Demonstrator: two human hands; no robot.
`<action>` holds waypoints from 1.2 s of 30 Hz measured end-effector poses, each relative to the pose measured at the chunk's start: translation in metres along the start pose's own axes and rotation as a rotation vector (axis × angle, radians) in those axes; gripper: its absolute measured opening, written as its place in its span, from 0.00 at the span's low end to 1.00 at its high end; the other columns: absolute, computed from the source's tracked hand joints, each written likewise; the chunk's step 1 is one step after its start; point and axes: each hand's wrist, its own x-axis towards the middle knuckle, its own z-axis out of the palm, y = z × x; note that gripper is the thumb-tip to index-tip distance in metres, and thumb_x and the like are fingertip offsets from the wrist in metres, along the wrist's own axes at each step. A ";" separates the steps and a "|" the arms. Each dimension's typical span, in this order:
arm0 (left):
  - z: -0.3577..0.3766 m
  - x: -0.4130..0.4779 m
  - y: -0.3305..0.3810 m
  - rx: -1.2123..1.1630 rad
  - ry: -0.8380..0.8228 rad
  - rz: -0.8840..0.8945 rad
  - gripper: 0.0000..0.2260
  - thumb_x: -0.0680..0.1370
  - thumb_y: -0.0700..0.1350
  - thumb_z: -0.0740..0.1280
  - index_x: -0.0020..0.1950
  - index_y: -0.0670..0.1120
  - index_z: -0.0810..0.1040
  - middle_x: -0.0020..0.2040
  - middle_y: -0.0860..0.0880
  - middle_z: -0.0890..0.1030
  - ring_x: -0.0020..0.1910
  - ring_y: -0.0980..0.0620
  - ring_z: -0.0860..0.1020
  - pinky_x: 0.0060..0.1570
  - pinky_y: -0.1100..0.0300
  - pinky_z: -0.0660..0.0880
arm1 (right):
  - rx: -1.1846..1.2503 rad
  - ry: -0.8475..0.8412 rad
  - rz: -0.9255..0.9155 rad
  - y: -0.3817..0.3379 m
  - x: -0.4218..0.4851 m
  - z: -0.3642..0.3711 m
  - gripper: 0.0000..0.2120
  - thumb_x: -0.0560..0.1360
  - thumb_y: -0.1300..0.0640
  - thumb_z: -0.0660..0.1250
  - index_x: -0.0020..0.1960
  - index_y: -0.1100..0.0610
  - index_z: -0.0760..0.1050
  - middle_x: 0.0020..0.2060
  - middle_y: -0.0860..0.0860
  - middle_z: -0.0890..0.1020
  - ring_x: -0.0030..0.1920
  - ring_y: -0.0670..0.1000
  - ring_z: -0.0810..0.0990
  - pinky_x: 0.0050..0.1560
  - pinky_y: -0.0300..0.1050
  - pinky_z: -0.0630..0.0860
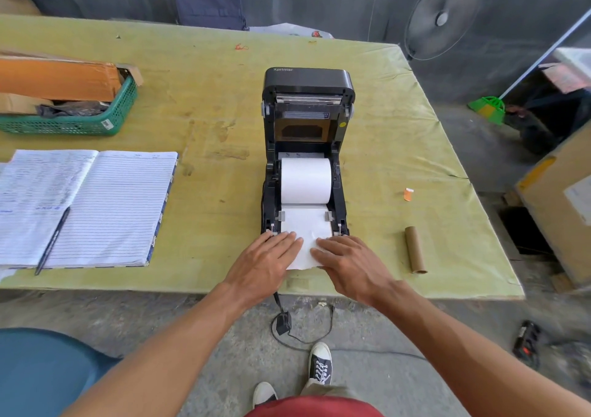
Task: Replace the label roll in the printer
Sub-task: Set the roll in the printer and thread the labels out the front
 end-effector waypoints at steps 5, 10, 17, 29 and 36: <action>0.000 0.006 0.001 -0.015 -0.023 -0.028 0.27 0.64 0.33 0.78 0.63 0.40 0.80 0.62 0.40 0.81 0.61 0.43 0.80 0.62 0.46 0.75 | -0.036 -0.063 0.075 0.010 0.004 0.002 0.28 0.66 0.60 0.78 0.65 0.58 0.78 0.63 0.58 0.81 0.60 0.60 0.81 0.58 0.58 0.78; 0.001 0.001 0.001 -0.025 -0.038 -0.016 0.29 0.63 0.32 0.78 0.64 0.39 0.79 0.63 0.39 0.80 0.62 0.43 0.79 0.63 0.46 0.73 | -0.021 -0.073 0.070 0.012 0.006 0.000 0.25 0.66 0.64 0.73 0.63 0.59 0.80 0.62 0.61 0.81 0.59 0.63 0.81 0.57 0.60 0.79; 0.003 -0.007 0.007 -0.027 -0.062 -0.009 0.30 0.62 0.34 0.80 0.64 0.39 0.79 0.63 0.39 0.80 0.63 0.43 0.79 0.63 0.45 0.74 | -0.051 -0.078 0.057 0.012 -0.006 0.010 0.25 0.66 0.59 0.74 0.63 0.57 0.80 0.63 0.62 0.80 0.61 0.64 0.80 0.57 0.62 0.79; 0.007 -0.011 0.010 0.025 -0.123 0.001 0.21 0.72 0.45 0.71 0.64 0.43 0.80 0.68 0.34 0.74 0.68 0.38 0.73 0.68 0.45 0.69 | 0.030 -0.252 0.042 0.012 -0.008 -0.006 0.24 0.73 0.44 0.58 0.66 0.47 0.78 0.76 0.57 0.66 0.73 0.58 0.65 0.70 0.59 0.66; -0.009 -0.001 0.007 -0.120 -0.126 -0.084 0.27 0.70 0.53 0.63 0.65 0.44 0.79 0.65 0.40 0.79 0.66 0.45 0.77 0.67 0.51 0.66 | 0.518 -0.328 0.270 0.015 0.001 -0.039 0.41 0.62 0.40 0.49 0.72 0.52 0.73 0.74 0.50 0.70 0.70 0.48 0.69 0.65 0.48 0.67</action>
